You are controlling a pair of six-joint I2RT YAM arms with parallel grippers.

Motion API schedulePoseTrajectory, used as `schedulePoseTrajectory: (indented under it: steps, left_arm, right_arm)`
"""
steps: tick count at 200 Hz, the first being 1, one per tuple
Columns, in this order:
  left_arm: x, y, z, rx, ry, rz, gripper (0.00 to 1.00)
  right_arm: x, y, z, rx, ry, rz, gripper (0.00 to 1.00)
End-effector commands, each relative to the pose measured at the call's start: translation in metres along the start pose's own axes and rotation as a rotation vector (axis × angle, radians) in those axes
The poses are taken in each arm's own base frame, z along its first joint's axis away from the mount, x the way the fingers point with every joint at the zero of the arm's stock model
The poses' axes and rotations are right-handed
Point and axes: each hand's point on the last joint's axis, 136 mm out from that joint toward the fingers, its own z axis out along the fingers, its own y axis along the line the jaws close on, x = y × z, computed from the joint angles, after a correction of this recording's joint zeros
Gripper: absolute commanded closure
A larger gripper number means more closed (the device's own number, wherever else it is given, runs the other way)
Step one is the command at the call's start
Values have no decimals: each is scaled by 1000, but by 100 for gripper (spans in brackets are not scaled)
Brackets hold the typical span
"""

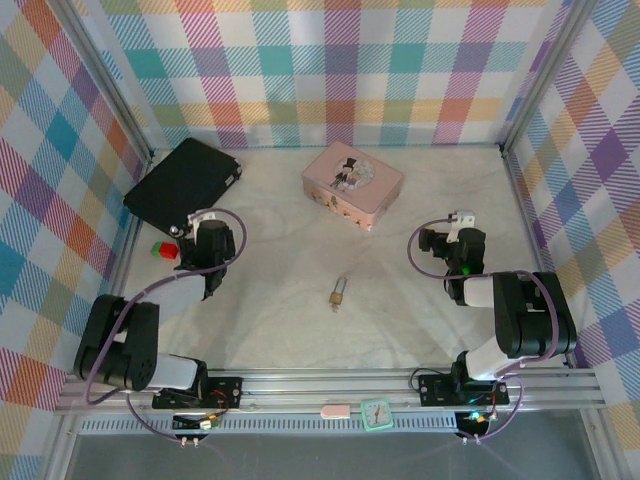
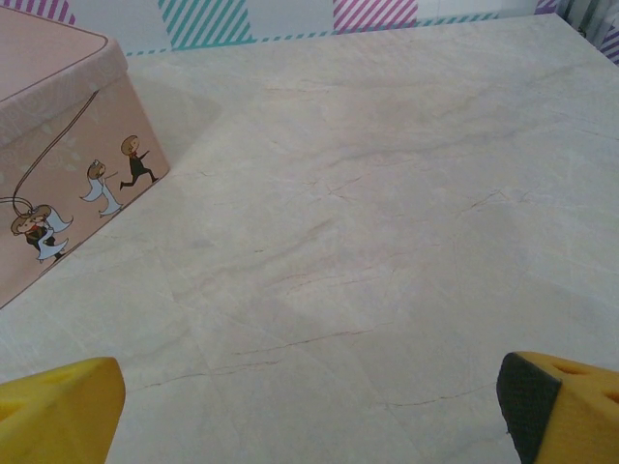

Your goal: Unlock the padlock with the key

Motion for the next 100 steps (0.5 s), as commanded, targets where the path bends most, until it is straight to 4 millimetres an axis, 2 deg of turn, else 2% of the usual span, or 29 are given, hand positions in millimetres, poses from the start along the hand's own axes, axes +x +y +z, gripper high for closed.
schedulePoseTrajectory:
  steps: [1,12,30,66,100]
  left_arm:
    - [-20,-6,10,120,-152,-101,16]
    - [-18,-15,12,201,-171,-119,16]
    - [-2,-24,20,249,-191,-114,17]
    - [-3,-29,18,285,-198,-103,15]
    - [-3,-32,20,289,-184,-92,0]
  right_arm:
    - [-5,6,-1,-24,-26,6,1]
    - [-5,6,-1,-25,-25,4,1]
    - [-5,6,0,-26,-23,3,1]
    - [-4,17,1,-86,-8,-22,1]
    - [-4,19,2,-100,-5,-27,1]
